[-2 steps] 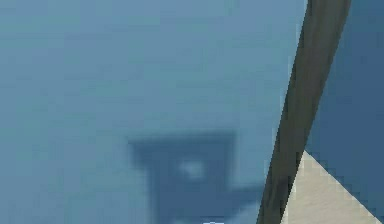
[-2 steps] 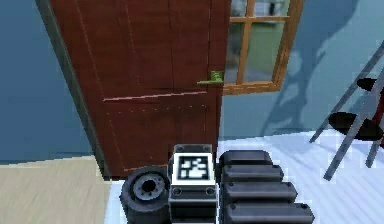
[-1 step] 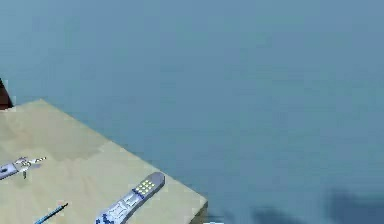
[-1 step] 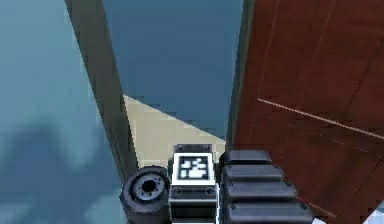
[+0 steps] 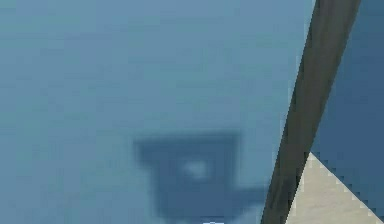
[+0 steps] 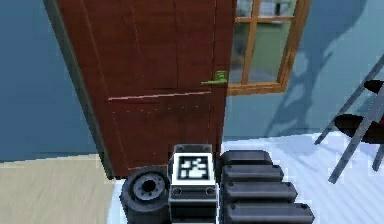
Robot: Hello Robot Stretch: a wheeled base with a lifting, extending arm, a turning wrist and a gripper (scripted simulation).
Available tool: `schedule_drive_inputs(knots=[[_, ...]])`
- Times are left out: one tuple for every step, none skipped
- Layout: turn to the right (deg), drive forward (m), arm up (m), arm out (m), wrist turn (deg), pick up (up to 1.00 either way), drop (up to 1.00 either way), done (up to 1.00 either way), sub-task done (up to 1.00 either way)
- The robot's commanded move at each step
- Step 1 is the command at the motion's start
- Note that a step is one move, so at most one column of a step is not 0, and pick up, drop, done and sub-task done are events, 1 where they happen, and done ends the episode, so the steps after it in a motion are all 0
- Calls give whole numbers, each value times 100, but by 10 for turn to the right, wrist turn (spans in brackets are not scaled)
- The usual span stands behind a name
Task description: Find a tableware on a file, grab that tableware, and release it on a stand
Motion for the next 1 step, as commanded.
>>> schedule_drive_inputs(knots=[[-450, 0, 0, 0, 0, 0, 0, 0, 0]])
